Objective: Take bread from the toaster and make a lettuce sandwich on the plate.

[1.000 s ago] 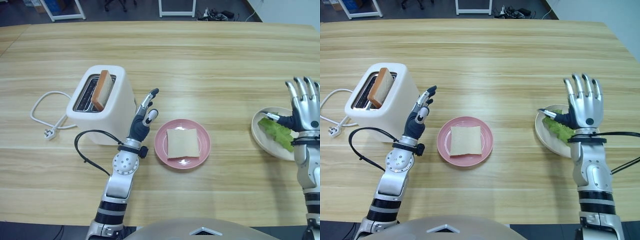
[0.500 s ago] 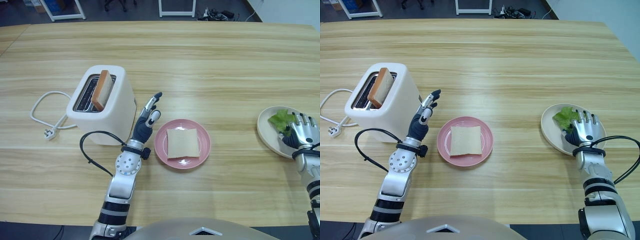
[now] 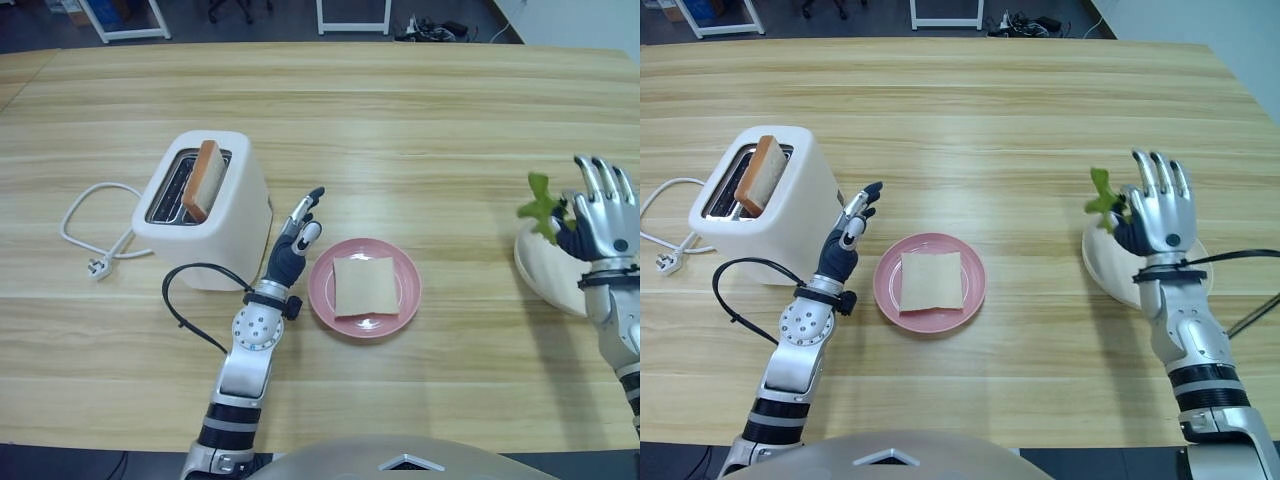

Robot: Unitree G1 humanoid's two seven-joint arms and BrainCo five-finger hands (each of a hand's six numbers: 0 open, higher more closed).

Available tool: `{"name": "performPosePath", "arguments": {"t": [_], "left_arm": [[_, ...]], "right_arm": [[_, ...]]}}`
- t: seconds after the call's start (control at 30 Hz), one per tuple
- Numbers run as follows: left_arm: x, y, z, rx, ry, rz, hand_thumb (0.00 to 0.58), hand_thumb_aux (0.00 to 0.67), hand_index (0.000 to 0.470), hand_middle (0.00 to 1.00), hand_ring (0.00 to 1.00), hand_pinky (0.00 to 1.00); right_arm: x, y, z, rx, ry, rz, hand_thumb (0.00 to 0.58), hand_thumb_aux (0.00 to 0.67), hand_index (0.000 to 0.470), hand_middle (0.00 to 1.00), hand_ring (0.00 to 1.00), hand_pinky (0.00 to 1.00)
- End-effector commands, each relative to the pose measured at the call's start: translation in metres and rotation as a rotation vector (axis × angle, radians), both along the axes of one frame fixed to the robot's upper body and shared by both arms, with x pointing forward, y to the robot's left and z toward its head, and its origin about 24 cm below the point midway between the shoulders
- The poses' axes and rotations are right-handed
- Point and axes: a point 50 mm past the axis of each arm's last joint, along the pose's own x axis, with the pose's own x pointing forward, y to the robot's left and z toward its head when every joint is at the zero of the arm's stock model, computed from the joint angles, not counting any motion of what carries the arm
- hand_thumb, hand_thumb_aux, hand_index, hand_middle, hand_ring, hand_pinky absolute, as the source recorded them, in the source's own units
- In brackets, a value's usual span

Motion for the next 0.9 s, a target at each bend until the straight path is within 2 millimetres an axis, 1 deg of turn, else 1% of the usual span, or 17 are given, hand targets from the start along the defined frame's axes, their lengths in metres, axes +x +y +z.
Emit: {"name": "performPosePath", "arguments": {"t": [0.03, 0.1, 0.17, 0.23, 0.3, 0.37, 0.4, 0.53, 0.67, 0.8, 0.9], "left_arm": [[0.007, 0.002, -0.008, -0.057, 0.03, 0.035, 0.0, 0.0, 0.0, 0.0, 0.0, 0.0], [0.009, 0.0, -0.01, -0.06, 0.034, 0.031, 0.0, 0.0, 0.0, 0.0, 0.0, 0.0], [0.009, -0.001, -0.012, -0.06, 0.039, 0.031, 0.0, 0.0, 0.0, 0.0, 0.0, 0.0], [0.01, -0.001, -0.014, -0.06, 0.045, 0.033, 0.0, 0.0, 0.0, 0.0, 0.0, 0.0], [0.01, -0.003, -0.016, -0.06, 0.049, 0.031, 0.0, 0.0, 0.0, 0.0, 0.0, 0.0], [0.01, -0.005, -0.017, -0.059, 0.052, 0.024, 0.0, 0.0, 0.0, 0.0, 0.0, 0.0], [0.01, -0.005, -0.018, -0.058, 0.055, 0.023, 0.0, 0.0, 0.0, 0.0, 0.0, 0.0], [0.01, -0.006, -0.019, -0.056, 0.061, 0.022, 0.0, 0.0, 0.0, 0.0, 0.0, 0.0], [0.011, -0.007, -0.019, -0.055, 0.063, 0.017, 0.0, 0.0, 0.0, 0.0, 0.0, 0.0], [0.012, -0.007, -0.021, -0.052, 0.067, 0.017, 0.0, 0.0, 0.0, 0.0, 0.0, 0.0], [0.012, -0.007, -0.022, -0.048, 0.07, 0.014, 0.0, 0.0, 0.0, 0.0, 0.0, 0.0]], "right_arm": [[0.008, 0.068, 0.006, 0.087, -0.021, 0.223, 0.58, 0.67, 0.47, 0.0, 0.0, 0.0], [0.011, 0.098, -0.003, 0.109, 0.018, 0.309, 0.58, 0.67, 0.47, 0.0, 0.0, 0.0], [0.012, 0.123, -0.019, 0.109, 0.082, 0.378, 0.58, 0.67, 0.47, 0.0, 0.0, 0.0], [0.012, 0.139, -0.038, 0.097, 0.15, 0.422, 0.58, 0.67, 0.47, 0.0, 0.0, 0.0], [0.011, 0.148, -0.059, 0.073, 0.228, 0.447, 0.58, 0.67, 0.47, 0.0, 0.0, 0.0], [0.004, 0.151, -0.078, 0.052, 0.298, 0.467, 0.58, 0.67, 0.47, 0.0, 0.0, 0.0], [-0.002, 0.151, -0.084, 0.047, 0.322, 0.477, 0.58, 0.67, 0.47, 0.0, 0.0, 0.0], [-0.024, 0.148, -0.094, 0.037, 0.375, 0.512, 0.58, 0.67, 0.47, 0.0, 0.0, 0.0], [-0.039, 0.146, -0.09, 0.046, 0.378, 0.532, 0.58, 0.67, 0.47, 0.0, 0.0, 0.0], [-0.042, 0.147, -0.081, 0.064, 0.349, 0.542, 0.58, 0.67, 0.47, 0.0, 0.0, 0.0], [-0.045, 0.151, -0.081, 0.068, 0.361, 0.56, 0.58, 0.67, 0.47, 0.0, 0.0, 0.0]]}}
